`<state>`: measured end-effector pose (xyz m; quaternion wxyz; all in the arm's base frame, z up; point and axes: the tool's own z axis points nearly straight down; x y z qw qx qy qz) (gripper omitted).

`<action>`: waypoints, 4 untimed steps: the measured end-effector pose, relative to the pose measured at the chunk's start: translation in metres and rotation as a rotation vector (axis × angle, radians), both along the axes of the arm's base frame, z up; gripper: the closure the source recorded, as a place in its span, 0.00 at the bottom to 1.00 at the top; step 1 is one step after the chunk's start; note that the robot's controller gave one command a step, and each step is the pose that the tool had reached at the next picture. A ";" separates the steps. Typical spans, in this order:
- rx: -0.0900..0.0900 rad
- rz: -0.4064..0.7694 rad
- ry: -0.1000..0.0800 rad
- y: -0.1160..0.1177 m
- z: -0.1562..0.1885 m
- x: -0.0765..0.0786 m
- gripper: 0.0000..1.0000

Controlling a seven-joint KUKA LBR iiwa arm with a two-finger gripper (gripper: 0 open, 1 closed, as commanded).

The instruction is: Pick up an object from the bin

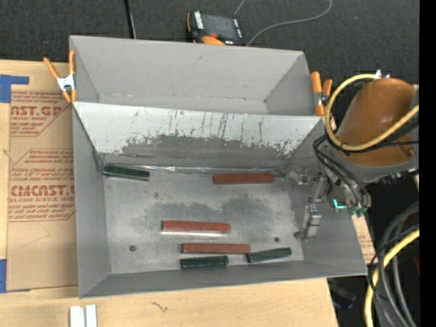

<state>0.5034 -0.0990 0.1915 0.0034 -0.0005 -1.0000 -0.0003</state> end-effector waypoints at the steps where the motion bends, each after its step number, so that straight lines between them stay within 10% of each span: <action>1: 0.004 0.014 0.002 0.083 -0.080 -0.019 0.00; 2: 0.001 -0.125 -0.004 0.132 -0.122 -0.006 0.00; 3: 0.000 -0.126 -0.004 0.130 -0.118 -0.005 1.00; 4: 0.000 -0.180 -0.017 0.118 0.031 0.024 1.00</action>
Offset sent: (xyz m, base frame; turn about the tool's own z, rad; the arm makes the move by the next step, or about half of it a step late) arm -0.0168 0.0775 -0.0757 -0.0064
